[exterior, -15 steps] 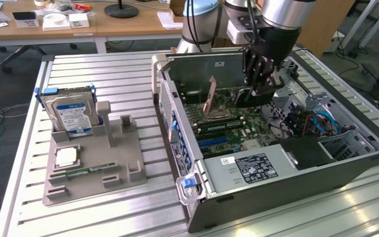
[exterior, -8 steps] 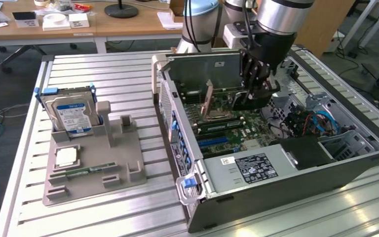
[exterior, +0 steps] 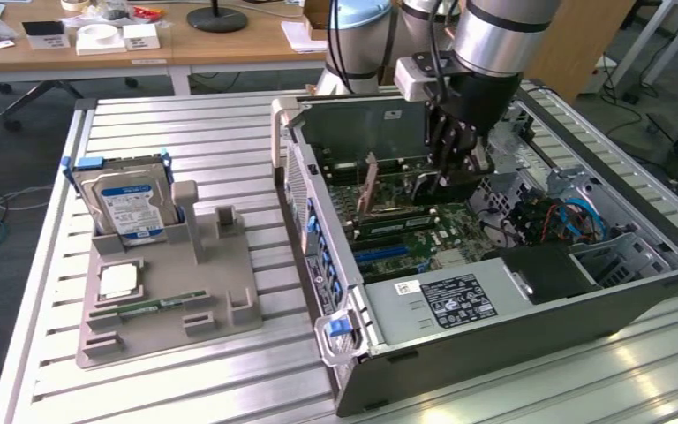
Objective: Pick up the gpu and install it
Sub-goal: 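Insert the gpu into the slot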
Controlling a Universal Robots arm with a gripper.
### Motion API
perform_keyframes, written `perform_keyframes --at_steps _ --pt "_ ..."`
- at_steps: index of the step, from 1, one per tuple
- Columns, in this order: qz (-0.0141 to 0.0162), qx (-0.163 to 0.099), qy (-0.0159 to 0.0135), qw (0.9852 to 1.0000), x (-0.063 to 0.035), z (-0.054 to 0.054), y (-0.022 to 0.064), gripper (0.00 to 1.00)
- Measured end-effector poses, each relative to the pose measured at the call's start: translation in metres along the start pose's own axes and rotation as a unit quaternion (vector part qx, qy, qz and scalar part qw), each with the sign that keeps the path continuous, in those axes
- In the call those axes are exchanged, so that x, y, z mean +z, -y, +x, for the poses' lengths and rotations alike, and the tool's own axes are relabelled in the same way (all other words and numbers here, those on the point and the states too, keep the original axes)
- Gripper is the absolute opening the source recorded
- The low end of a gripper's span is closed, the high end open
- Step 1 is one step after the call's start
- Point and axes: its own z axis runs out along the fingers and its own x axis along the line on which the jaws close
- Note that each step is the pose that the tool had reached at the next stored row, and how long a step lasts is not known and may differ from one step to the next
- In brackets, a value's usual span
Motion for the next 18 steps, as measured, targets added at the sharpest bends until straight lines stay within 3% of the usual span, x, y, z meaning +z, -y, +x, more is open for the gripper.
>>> perform_keyframes --at_steps 6,18 --pt "0.0000 0.000 0.0000 1.0000 0.0096 0.001 -0.0012 0.27" --pt "0.0000 0.000 0.0000 1.0000 0.0123 0.001 -0.0013 0.27"
